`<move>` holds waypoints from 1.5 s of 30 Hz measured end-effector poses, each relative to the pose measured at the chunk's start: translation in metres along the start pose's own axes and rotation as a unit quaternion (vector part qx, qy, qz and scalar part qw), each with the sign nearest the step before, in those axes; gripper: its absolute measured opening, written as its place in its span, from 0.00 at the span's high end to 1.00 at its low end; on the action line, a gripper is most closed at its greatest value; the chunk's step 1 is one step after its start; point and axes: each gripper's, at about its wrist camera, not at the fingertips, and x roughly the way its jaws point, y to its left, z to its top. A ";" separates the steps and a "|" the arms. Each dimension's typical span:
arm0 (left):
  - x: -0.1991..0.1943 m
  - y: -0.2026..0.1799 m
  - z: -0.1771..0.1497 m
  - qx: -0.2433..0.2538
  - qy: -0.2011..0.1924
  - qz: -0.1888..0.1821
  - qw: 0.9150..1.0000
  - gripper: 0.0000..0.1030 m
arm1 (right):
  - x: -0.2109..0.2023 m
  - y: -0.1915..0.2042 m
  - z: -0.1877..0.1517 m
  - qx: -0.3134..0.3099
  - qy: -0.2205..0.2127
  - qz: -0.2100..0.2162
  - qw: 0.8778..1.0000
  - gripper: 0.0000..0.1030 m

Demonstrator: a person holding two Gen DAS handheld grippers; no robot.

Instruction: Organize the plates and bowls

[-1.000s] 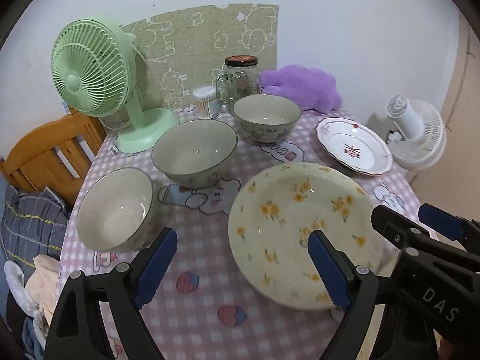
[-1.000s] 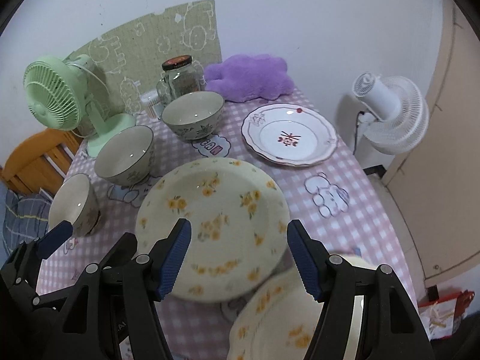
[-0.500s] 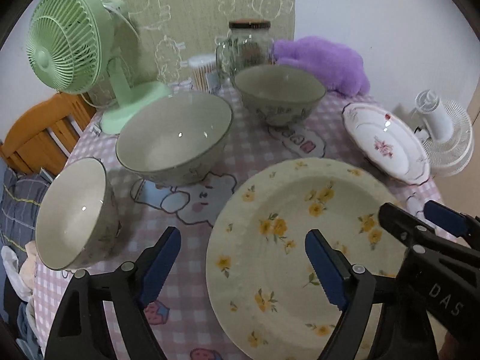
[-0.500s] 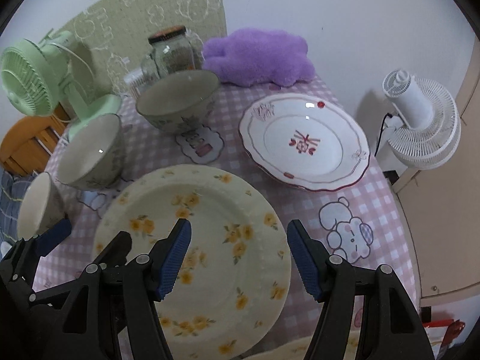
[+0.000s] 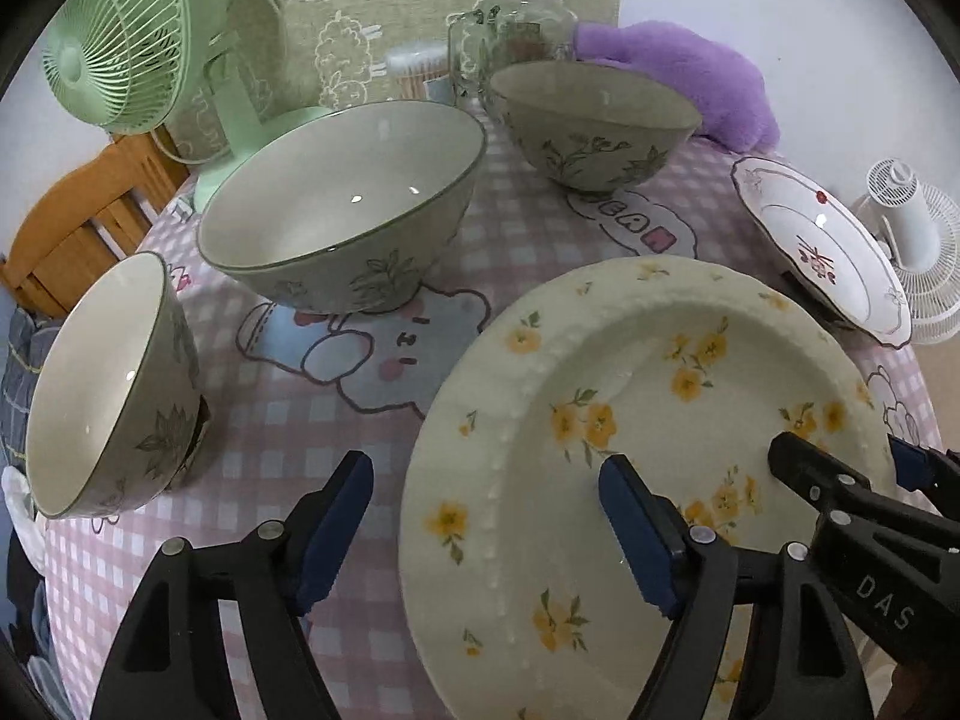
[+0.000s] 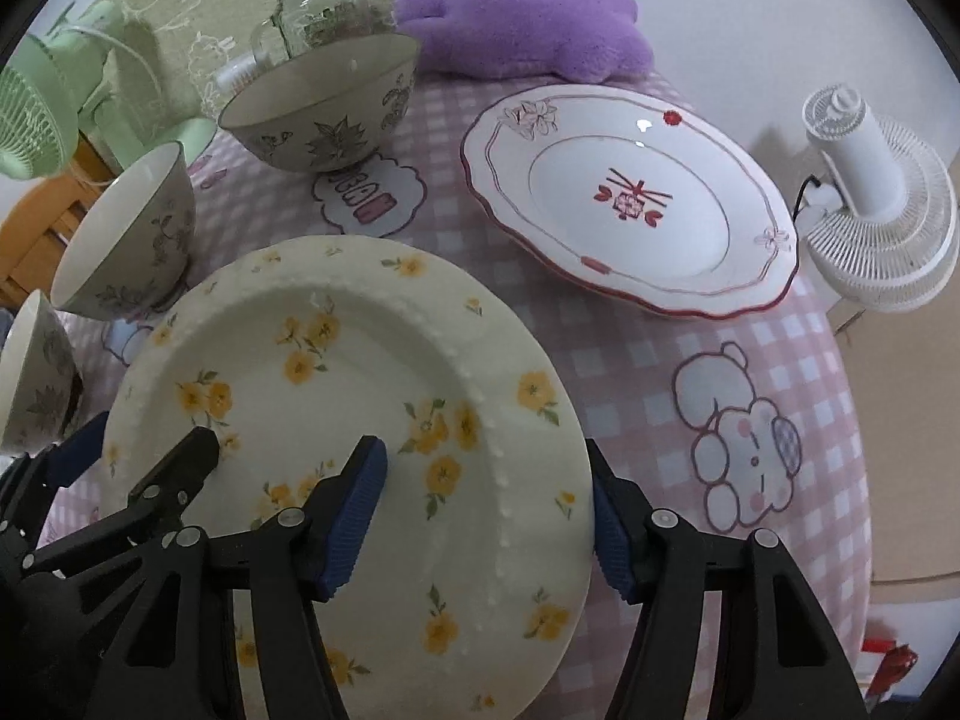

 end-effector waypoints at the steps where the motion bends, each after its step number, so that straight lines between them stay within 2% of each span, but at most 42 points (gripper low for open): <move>1: 0.000 0.000 0.000 0.002 0.000 -0.004 1.000 0.23 | 0.000 0.000 0.000 0.004 0.000 0.000 1.000 0.36; 4: 0.000 0.001 0.000 0.001 0.003 -0.010 1.000 0.24 | 0.000 0.000 -0.001 0.003 -0.001 -0.002 1.000 0.36; 7: -0.005 -0.004 -0.002 0.016 0.005 -0.016 1.000 0.36 | -0.002 0.002 0.001 0.000 0.000 -0.007 1.000 0.36; 11: -0.008 0.002 -0.008 0.018 0.004 -0.001 1.000 0.35 | -0.005 0.009 -0.002 -0.011 0.006 -0.002 1.000 0.36; 20: -0.020 0.034 -0.026 -0.023 0.042 0.034 0.998 0.35 | -0.010 0.039 -0.016 -0.030 0.031 0.035 0.998 0.36; 23: -0.021 0.036 -0.029 -0.019 0.037 0.033 0.999 0.36 | -0.011 0.051 -0.024 -0.052 0.026 0.023 0.998 0.35; 31: -0.017 0.038 -0.023 -0.028 0.026 0.037 0.999 0.36 | -0.002 0.051 -0.015 -0.060 0.028 0.035 0.997 0.34; 38: -0.021 0.043 -0.023 -0.032 0.045 0.028 0.998 0.36 | -0.010 0.056 -0.012 -0.069 0.031 0.025 0.997 0.35; 45: -0.045 0.057 -0.035 -0.038 0.045 0.026 0.998 0.36 | -0.029 0.066 -0.023 -0.073 0.027 0.028 0.997 0.35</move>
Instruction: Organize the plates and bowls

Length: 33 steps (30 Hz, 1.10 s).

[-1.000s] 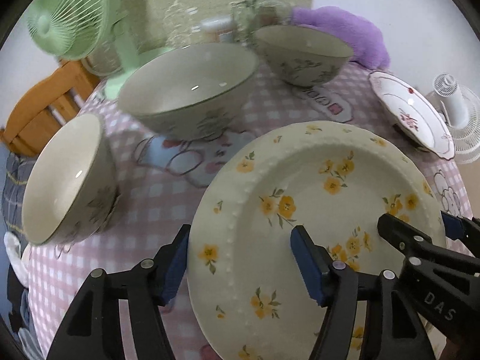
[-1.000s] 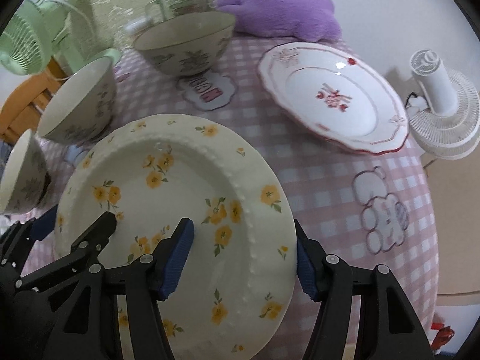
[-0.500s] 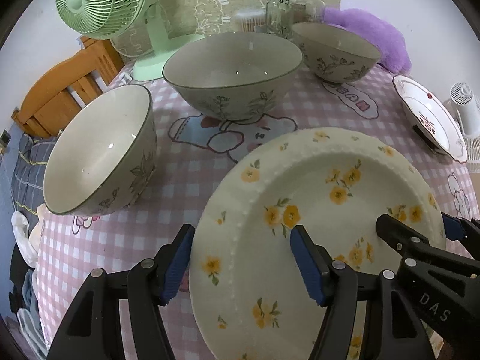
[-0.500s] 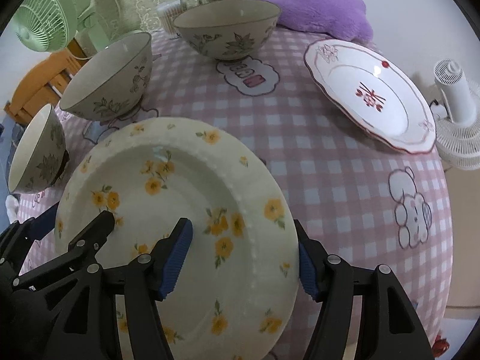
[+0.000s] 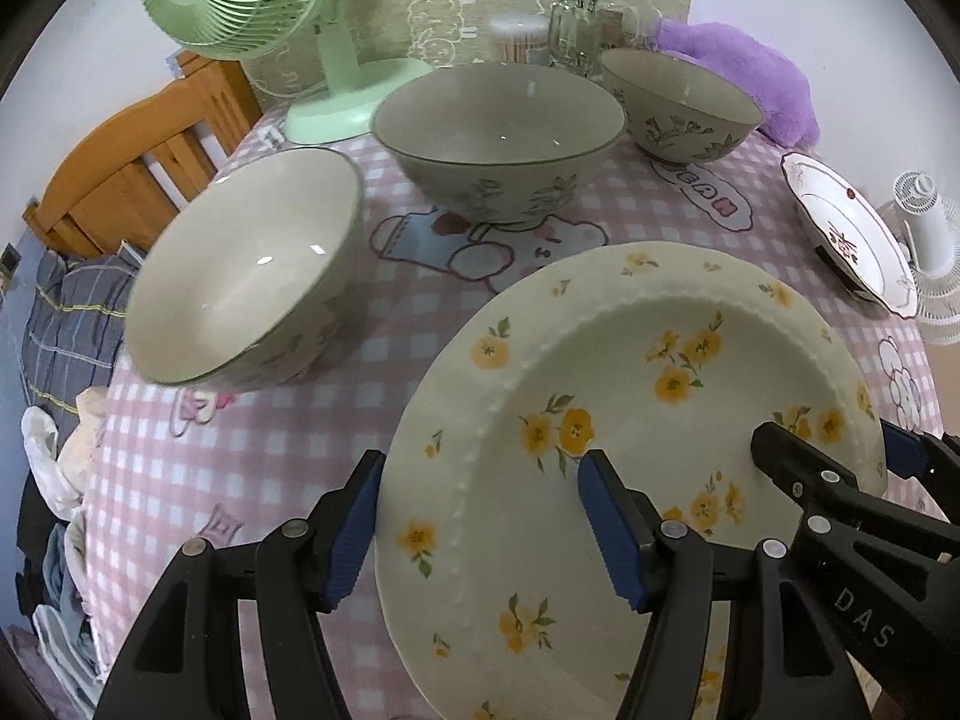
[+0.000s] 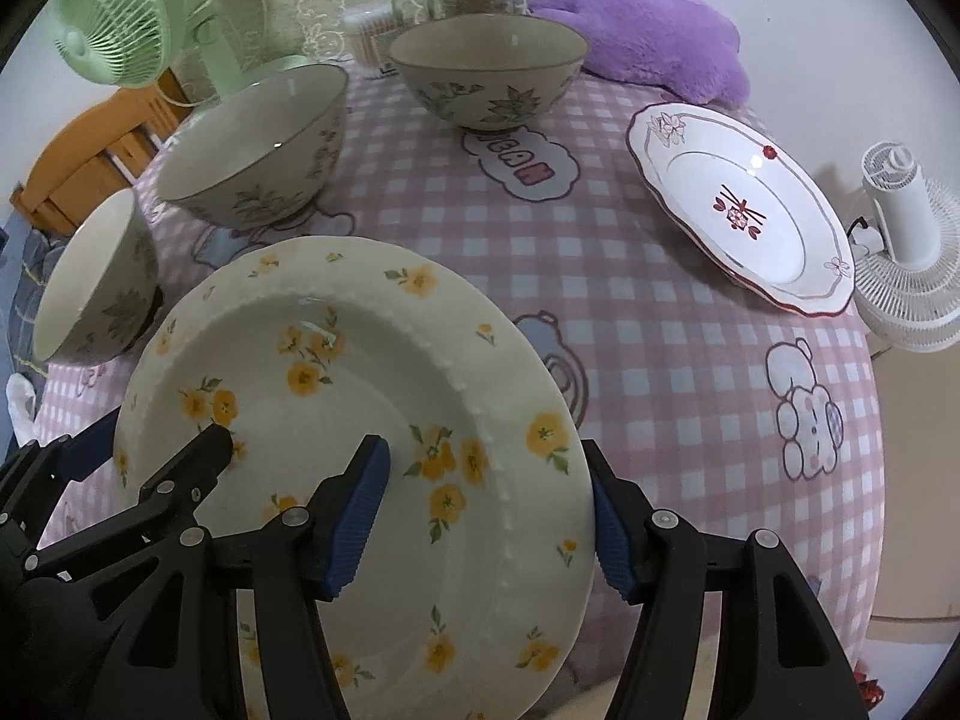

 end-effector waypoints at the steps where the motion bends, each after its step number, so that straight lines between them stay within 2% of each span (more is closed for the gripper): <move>1: -0.003 0.003 -0.002 0.001 -0.002 0.000 1.000 0.36 | -0.005 0.003 -0.002 0.000 -0.001 0.001 1.000 0.35; 7: -0.025 0.025 -0.015 -0.006 -0.004 -0.002 1.000 0.36 | -0.026 0.024 -0.016 -0.003 -0.011 0.000 1.000 0.37; 15: -0.058 0.052 -0.039 -0.005 -0.026 -0.013 1.000 0.35 | -0.063 0.052 -0.044 0.010 -0.026 -0.010 1.000 0.37; 25: -0.083 0.063 -0.073 0.047 -0.040 -0.045 0.997 0.35 | -0.095 0.070 -0.093 0.042 -0.032 -0.040 0.998 0.37; 33: -0.098 0.045 -0.098 0.085 -0.037 -0.073 0.993 0.35 | -0.117 0.062 -0.129 0.075 -0.034 -0.059 0.995 0.37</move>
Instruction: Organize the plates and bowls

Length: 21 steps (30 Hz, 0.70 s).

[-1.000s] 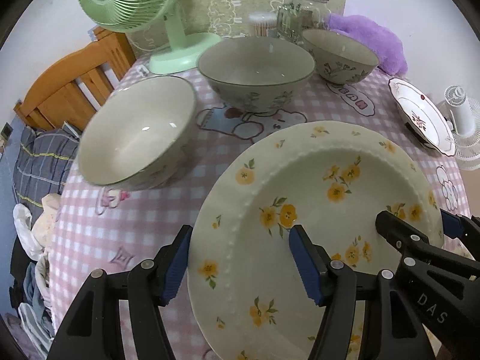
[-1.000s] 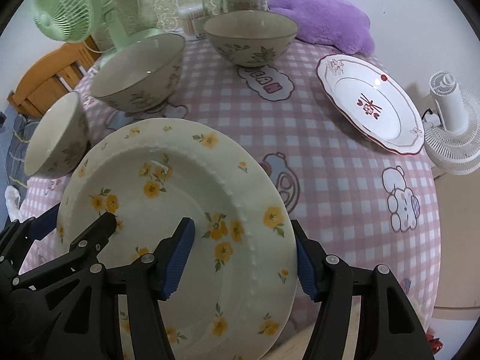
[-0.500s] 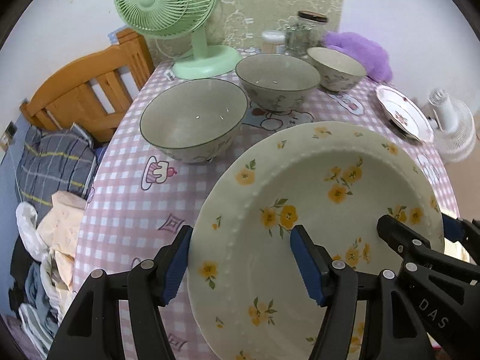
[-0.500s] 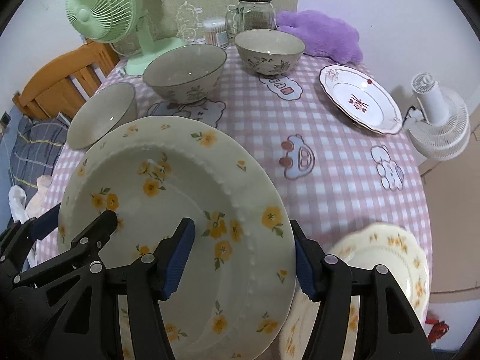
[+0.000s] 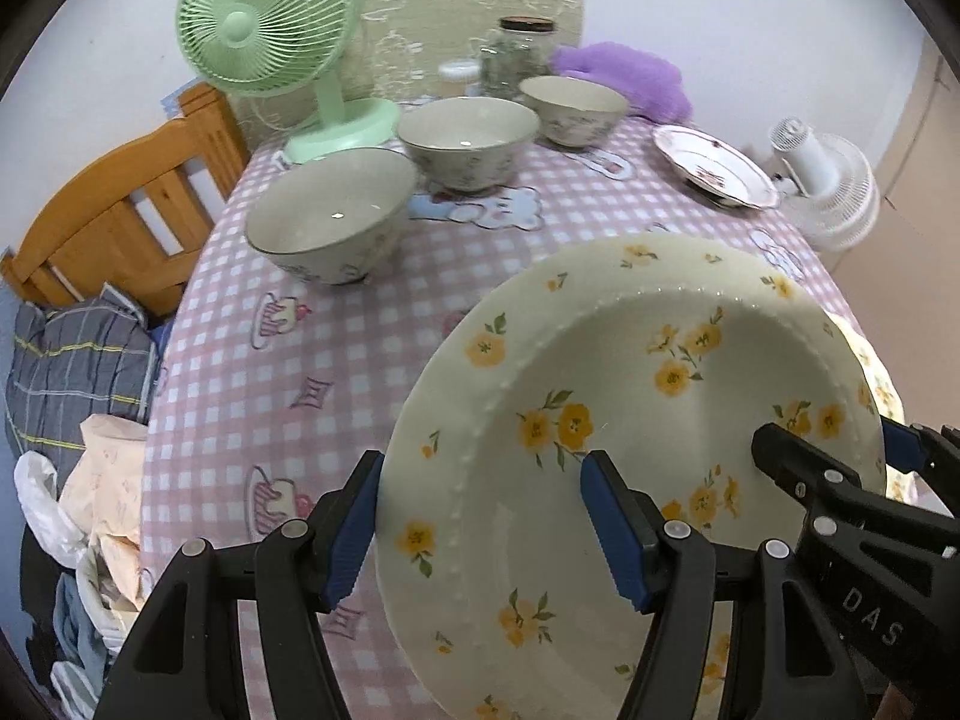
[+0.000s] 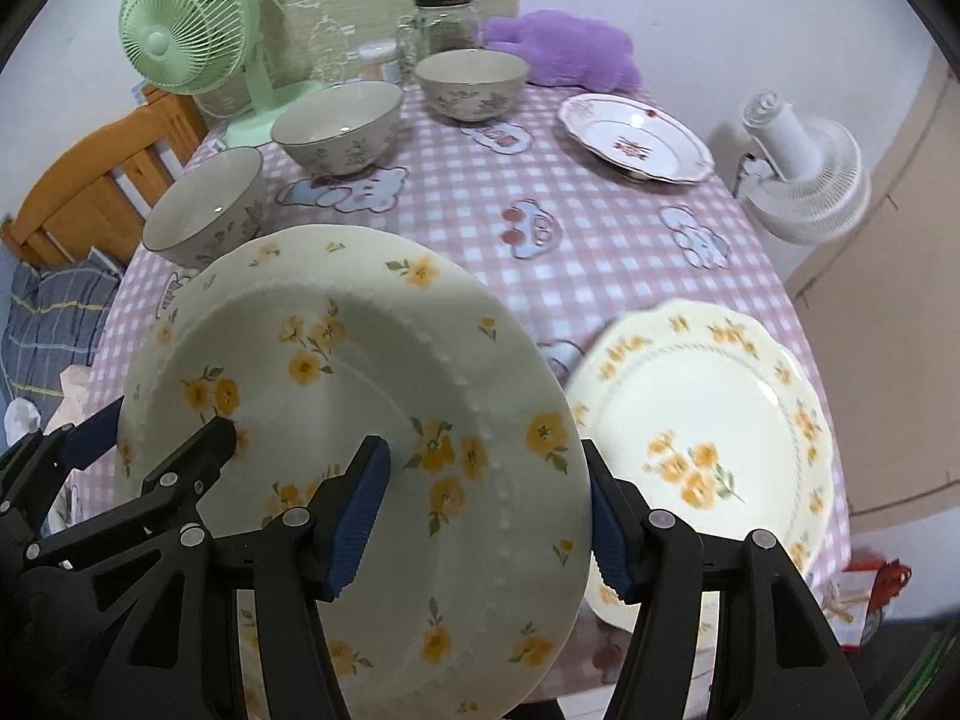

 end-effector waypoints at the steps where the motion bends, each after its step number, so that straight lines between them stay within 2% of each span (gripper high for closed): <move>1: -0.001 -0.005 -0.001 0.002 0.000 -0.002 1.000 0.35 | -0.002 -0.005 -0.003 0.004 -0.002 -0.001 1.000 0.37; 6: -0.003 -0.030 -0.001 0.009 -0.004 -0.002 1.000 0.35 | -0.007 -0.030 -0.007 0.013 -0.007 -0.001 1.000 0.37; 21: 0.015 -0.118 0.013 -0.034 0.017 0.003 0.999 0.35 | 0.003 -0.121 0.010 -0.009 0.006 0.018 1.000 0.37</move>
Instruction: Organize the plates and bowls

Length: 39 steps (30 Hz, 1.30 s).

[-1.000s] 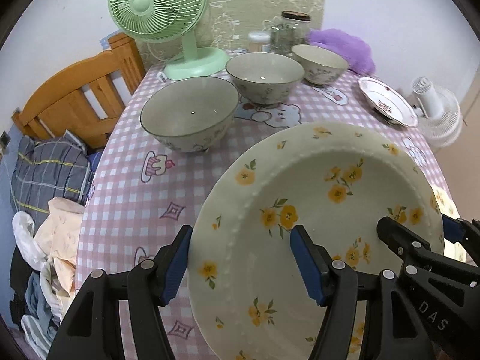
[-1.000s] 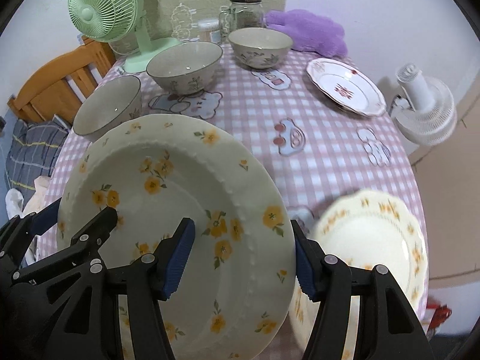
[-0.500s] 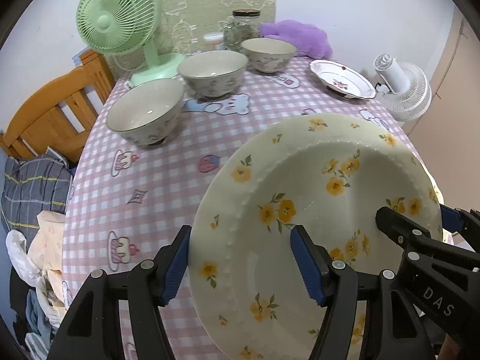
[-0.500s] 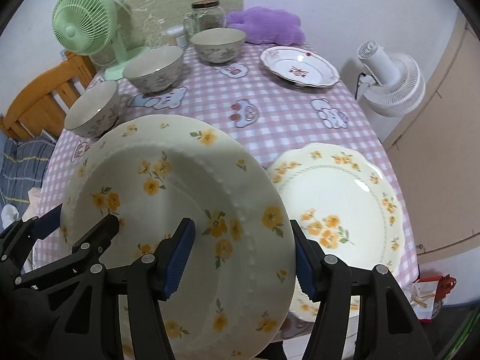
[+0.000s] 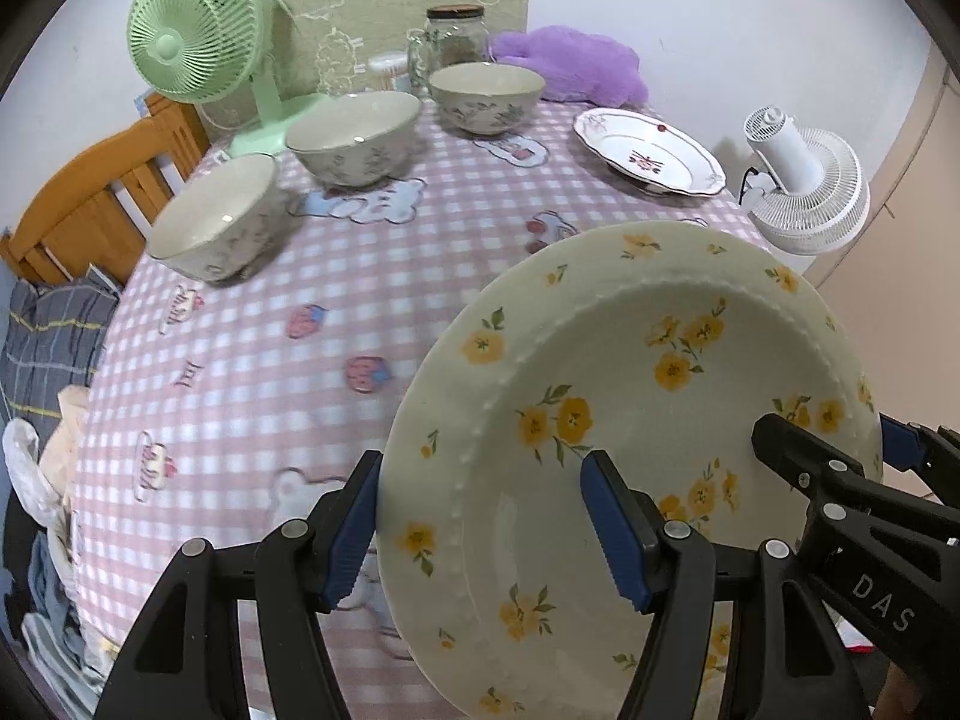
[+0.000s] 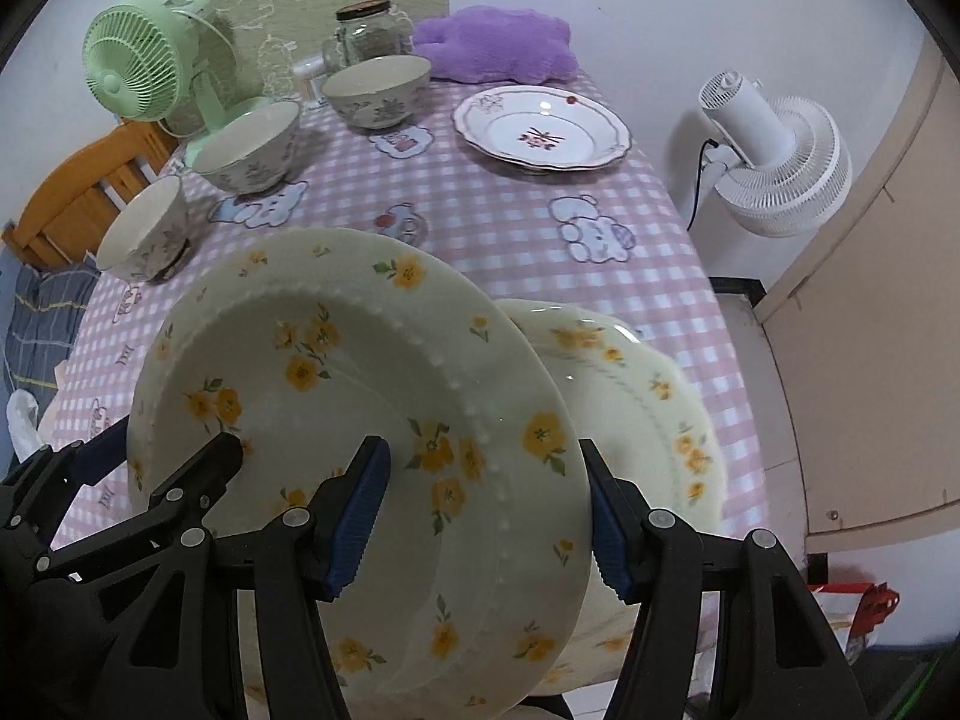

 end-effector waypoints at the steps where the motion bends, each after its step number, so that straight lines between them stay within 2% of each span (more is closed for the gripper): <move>1: 0.002 -0.005 0.000 -0.001 0.002 -0.001 1.000 0.35 | 0.002 -0.006 0.001 -0.002 0.001 -0.001 1.000 0.37; 10: 0.030 -0.055 0.003 -0.016 0.029 -0.028 0.999 0.34 | 0.013 -0.061 0.004 -0.004 0.014 -0.019 1.000 0.37; 16: 0.040 -0.079 0.005 -0.012 0.033 -0.030 0.999 0.34 | 0.024 -0.088 0.008 -0.003 0.028 -0.026 0.999 0.37; 33: 0.063 -0.108 0.002 -0.021 0.066 -0.033 0.997 0.34 | 0.043 -0.121 0.009 -0.002 0.051 -0.026 0.998 0.37; 39: 0.064 -0.112 0.001 -0.021 0.056 -0.013 0.998 0.34 | 0.045 -0.121 0.009 0.002 0.043 -0.030 0.999 0.39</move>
